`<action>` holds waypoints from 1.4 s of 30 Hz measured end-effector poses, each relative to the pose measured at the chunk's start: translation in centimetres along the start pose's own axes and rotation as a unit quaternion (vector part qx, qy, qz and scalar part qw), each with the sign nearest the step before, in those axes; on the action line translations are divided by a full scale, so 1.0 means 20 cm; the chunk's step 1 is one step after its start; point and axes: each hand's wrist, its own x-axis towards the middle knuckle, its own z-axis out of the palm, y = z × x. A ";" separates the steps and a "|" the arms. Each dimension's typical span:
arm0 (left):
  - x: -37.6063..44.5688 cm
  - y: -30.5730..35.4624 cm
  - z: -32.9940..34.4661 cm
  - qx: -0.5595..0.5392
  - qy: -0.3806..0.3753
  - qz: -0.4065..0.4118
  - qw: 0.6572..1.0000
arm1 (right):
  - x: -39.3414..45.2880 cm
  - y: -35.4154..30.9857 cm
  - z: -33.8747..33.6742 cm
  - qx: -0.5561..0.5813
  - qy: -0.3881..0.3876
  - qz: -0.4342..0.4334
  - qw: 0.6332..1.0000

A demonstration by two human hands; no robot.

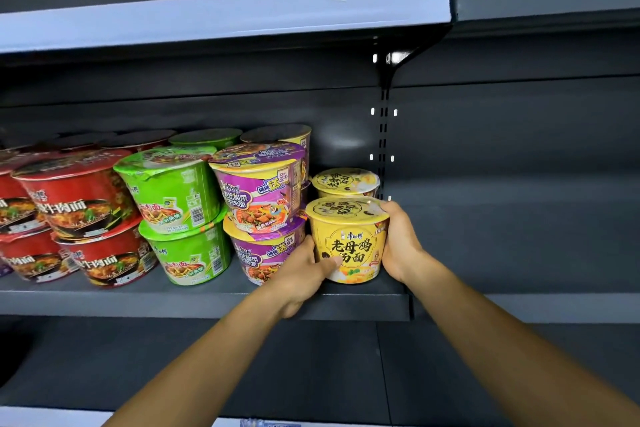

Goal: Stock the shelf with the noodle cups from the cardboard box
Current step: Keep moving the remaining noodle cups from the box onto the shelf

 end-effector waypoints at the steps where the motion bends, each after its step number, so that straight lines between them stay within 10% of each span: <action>1: 0.01 -0.01 0.00 0.025 0.011 -0.001 1.000 | 0.00 0.01 0.00 0.003 0.008 -0.008 1.000; 35: -0.02 -0.03 -0.01 0.207 0.055 -0.043 0.976 | -0.03 0.01 -0.01 -0.061 0.070 -0.074 0.993; 42: -0.12 -0.03 -0.08 0.211 0.074 -0.032 0.974 | -0.08 0.11 -0.05 -0.186 0.282 -0.117 0.934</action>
